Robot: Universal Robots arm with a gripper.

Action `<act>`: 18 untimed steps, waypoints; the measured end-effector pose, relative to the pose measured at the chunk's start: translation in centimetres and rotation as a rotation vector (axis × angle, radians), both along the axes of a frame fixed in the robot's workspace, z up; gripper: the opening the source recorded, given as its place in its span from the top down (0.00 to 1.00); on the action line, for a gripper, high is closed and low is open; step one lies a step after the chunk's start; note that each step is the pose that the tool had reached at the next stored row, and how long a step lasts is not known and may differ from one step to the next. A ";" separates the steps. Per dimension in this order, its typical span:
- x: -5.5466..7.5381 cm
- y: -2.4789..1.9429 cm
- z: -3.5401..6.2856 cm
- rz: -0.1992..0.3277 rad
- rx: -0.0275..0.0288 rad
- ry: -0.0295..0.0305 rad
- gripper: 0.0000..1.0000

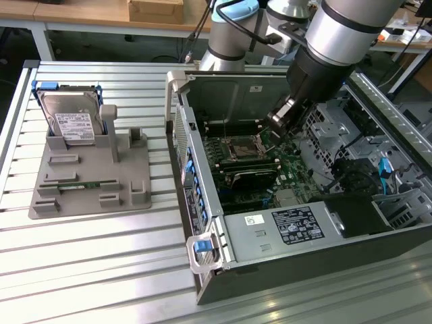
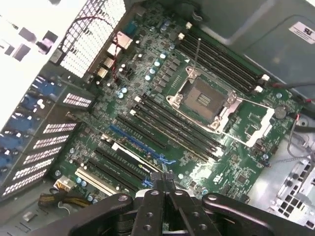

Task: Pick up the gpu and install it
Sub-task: 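Press down on the gpu until it lock into place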

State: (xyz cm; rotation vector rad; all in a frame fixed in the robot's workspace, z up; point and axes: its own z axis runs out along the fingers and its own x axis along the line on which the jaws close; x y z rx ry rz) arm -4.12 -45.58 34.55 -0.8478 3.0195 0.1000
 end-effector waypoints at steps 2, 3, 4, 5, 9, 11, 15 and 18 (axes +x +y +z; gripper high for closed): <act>0.0 0.00 0.00 -0.059 -0.0001 0.0000 0.87; 0.0 0.00 -0.01 -0.094 0.0000 0.0000 0.87; 0.0 0.00 -0.01 -0.115 0.0000 0.0000 0.87; 0.0 0.00 -0.01 -0.138 0.0000 0.0000 0.87; 0.0 0.00 -0.01 -0.270 0.0000 0.0000 0.87; 0.0 0.00 -0.02 -0.355 0.0000 0.0000 0.87; 0.0 0.00 -0.02 -0.457 0.0000 0.0000 0.87; 0.0 0.00 -0.03 -0.570 -0.0001 0.0000 0.87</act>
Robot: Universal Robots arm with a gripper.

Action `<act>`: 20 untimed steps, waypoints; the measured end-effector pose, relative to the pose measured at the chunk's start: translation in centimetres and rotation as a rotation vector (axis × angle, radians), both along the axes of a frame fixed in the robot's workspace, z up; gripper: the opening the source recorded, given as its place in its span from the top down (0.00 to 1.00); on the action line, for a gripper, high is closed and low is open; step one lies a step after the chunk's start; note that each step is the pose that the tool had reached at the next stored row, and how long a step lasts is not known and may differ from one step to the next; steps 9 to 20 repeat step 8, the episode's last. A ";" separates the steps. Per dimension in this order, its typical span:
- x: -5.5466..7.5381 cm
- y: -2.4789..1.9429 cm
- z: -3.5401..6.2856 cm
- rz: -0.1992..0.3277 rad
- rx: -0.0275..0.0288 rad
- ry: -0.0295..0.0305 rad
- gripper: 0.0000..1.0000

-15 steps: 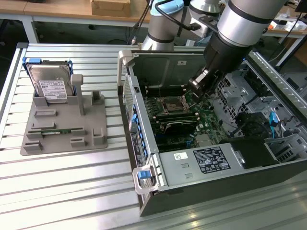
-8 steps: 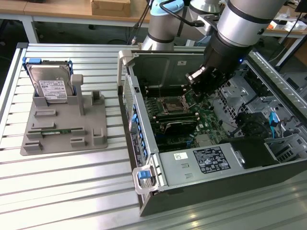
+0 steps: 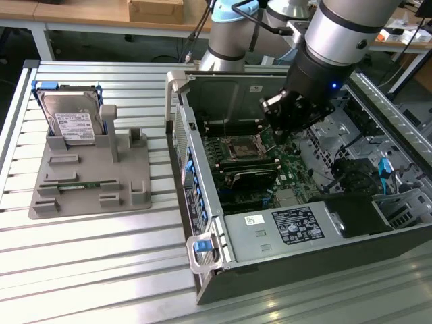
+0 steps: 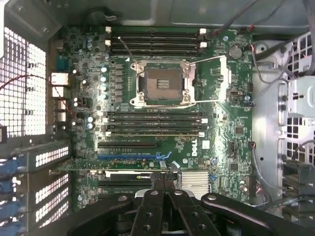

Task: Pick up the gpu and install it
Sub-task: 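Press down on the gpu until it lock into place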

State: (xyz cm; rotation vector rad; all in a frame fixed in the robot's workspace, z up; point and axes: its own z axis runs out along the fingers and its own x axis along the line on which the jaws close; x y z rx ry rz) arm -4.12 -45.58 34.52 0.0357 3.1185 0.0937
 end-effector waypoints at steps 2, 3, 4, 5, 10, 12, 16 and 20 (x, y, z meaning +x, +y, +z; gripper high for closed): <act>0.0 0.00 0.00 -0.029 0.0000 -0.0001 0.87; 0.0 0.00 0.00 -0.029 0.0000 -0.0001 0.87; 0.0 0.00 0.00 -0.029 0.0000 -0.0001 0.87; 0.0 0.00 0.00 -0.029 0.0000 -0.0001 0.87; 0.0 0.00 0.00 -0.029 0.0001 -0.0001 0.87; 0.0 0.00 0.00 -0.029 0.0001 -0.0001 0.87; 0.0 0.00 0.00 -0.029 0.0001 -0.0001 0.87; 0.0 0.00 0.00 -0.029 0.0001 -0.0001 0.87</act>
